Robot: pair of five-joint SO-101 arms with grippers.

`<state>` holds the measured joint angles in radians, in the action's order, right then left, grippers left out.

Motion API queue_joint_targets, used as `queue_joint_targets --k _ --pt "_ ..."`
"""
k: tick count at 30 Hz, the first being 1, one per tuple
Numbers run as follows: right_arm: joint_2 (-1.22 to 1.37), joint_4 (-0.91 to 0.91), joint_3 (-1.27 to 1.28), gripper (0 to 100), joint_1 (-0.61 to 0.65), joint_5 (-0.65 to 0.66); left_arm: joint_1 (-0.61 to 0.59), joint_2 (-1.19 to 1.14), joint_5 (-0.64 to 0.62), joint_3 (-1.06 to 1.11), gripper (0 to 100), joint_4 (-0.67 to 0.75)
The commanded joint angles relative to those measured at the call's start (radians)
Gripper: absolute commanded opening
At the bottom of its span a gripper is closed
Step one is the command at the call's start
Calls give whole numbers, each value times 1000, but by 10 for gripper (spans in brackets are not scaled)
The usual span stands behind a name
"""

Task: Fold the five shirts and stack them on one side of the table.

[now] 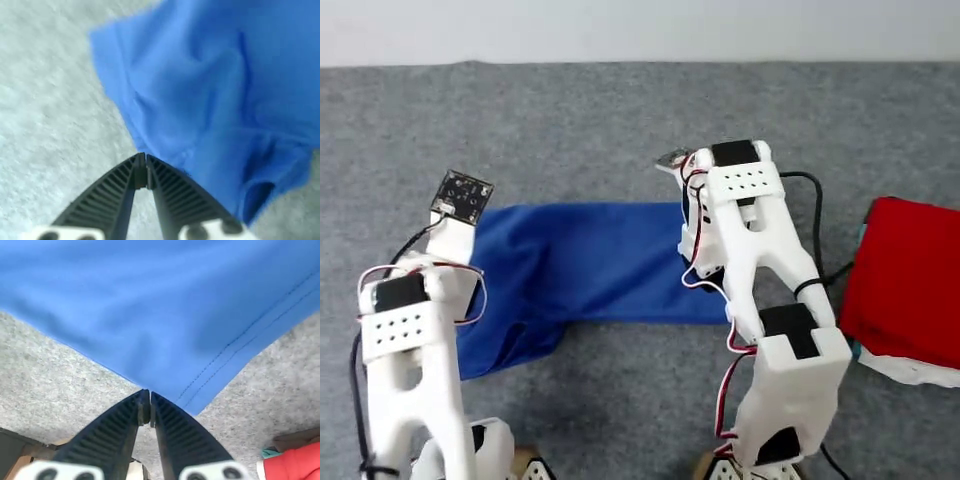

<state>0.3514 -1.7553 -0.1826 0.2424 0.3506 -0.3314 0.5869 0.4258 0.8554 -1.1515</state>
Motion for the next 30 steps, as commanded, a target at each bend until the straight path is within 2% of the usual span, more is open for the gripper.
queue_joint_targets --k 1,3,6,9,13,19,30 --pt "-82 -42 -44 10 25 3 -20 -3 15 -87 5 -123" --pt "-108 -41 -43 10 44 3 -71 34 14 -119 5 -161" --pt "-145 -38 -49 10 105 3 -218 95 25 -145 5 -180" --pt "-150 -19 -49 10 193 8 -377 117 140 -137 5 -183" --pt "-137 68 -49 10 321 6 -571 107 178 -139 5 -161" --pt "-104 206 -49 10 484 5 -692 63 213 -137 5 -160" --pt "10 533 -49 12 688 5 -968 52 261 -137 5 -152"
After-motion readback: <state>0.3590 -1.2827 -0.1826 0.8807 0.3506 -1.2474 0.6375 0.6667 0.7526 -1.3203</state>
